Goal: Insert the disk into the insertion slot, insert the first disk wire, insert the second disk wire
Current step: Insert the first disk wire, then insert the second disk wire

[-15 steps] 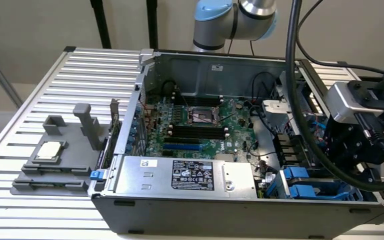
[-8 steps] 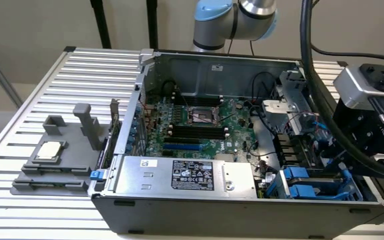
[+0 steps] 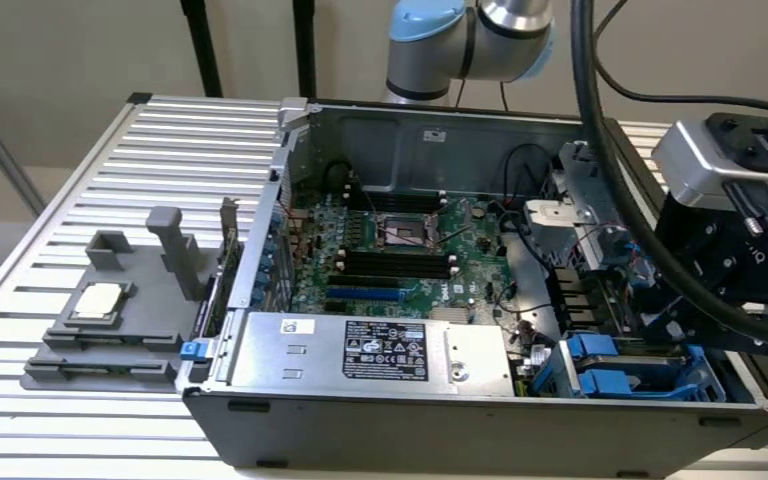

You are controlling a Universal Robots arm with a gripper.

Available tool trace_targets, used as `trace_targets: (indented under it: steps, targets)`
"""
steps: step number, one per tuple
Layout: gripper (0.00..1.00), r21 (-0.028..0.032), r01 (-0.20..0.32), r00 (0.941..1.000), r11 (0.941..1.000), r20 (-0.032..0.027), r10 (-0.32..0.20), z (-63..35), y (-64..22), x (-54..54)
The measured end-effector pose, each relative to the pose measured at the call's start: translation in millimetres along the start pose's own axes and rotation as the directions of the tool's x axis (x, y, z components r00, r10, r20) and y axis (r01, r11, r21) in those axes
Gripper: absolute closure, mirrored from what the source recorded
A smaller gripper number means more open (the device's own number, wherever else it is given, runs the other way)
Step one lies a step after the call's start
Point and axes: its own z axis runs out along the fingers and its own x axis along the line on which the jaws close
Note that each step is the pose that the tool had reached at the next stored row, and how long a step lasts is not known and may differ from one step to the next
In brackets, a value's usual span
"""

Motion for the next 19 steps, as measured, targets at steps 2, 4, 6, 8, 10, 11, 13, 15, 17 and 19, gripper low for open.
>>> trace_targets:
  steps: [2, 4, 6, 8, 10, 11, 13, 15, 17, 19]
  targets:
    - [0.69, 0.0006, 0.0, 1.0, 1.0, -0.0001, 0.0, 0.2, 9.2, 1.6]
    - [0.69, 0.0007, 0.0, 1.0, 1.0, -0.0001, 0.0, 0.3, 13.4, 1.9]
    - [0.69, 0.0007, 0.0, 1.0, 1.0, -0.0001, 0.0, 0.3, 13.4, 1.9]
    - [0.69, 0.0007, 0.0, 1.0, 1.0, -0.0001, 0.0, 0.3, 13.4, 1.9]
    - [0.69, 0.0007, 0.0, 1.0, 1.0, -0.0001, 0.0, 0.3, 13.4, 1.9]
    - [0.69, 0.0007, 0.0, 1.0, 1.0, 0.0, 0.0, 0.4, 13.4, 1.9]
    - [0.69, 0.0007, 0.0, 1.0, 1.0, 0.0, 0.0, 0.3, 13.4, 1.9]
    - [0.69, 0.0007, 0.0, 1.0, 1.0, -0.0001, 0.0, 0.3, 13.4, 1.9]
    - [0.69, 0.0007, 0.0, 1.0, 1.0, -0.0001, 0.0, 0.3, 13.4, 1.9]
    - [0.69, 0.0007, 0.0, 1.0, 1.0, -0.0001, 0.0, 0.3, 13.4, 1.9]
